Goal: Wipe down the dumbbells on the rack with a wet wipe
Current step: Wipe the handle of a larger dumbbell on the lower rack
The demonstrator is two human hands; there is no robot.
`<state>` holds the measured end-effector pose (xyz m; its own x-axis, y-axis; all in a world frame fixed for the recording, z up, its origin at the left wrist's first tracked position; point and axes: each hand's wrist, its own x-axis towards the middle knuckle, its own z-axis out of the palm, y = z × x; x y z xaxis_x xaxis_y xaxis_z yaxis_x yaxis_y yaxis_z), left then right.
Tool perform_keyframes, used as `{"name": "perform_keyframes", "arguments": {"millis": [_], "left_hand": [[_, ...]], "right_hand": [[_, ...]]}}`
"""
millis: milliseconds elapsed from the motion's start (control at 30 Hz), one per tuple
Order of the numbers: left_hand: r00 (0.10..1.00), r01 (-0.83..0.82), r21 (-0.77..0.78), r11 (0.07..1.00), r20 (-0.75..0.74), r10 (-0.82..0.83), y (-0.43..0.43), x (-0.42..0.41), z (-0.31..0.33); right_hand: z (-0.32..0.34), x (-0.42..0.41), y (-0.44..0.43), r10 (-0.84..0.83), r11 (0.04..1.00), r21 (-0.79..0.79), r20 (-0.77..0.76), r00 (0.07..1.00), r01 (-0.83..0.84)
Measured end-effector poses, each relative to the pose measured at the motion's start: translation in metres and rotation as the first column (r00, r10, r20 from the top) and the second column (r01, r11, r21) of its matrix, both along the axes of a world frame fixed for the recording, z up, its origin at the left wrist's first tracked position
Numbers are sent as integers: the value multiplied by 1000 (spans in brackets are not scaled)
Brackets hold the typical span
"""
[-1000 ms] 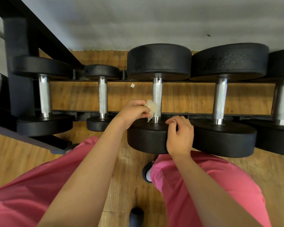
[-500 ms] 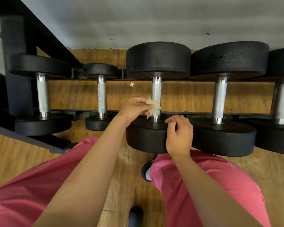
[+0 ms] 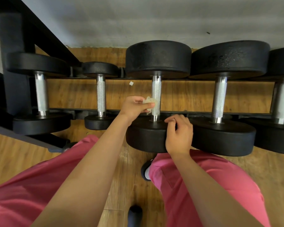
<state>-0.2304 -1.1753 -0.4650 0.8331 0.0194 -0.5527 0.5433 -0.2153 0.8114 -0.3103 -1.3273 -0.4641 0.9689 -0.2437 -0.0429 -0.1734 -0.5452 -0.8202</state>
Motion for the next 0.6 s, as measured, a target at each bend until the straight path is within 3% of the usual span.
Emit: {"name": "perform_keyframes", "arguments": {"millis": [400, 600], "left_hand": [[998, 57, 66, 996, 23, -59, -10, 7, 8], [999, -4, 56, 998, 39, 2, 0, 6, 4]], "right_hand": [[4, 2, 3, -5, 999, -34, -9, 1000, 5], [10, 12, 8, -128, 990, 47, -150, 980, 136]]}}
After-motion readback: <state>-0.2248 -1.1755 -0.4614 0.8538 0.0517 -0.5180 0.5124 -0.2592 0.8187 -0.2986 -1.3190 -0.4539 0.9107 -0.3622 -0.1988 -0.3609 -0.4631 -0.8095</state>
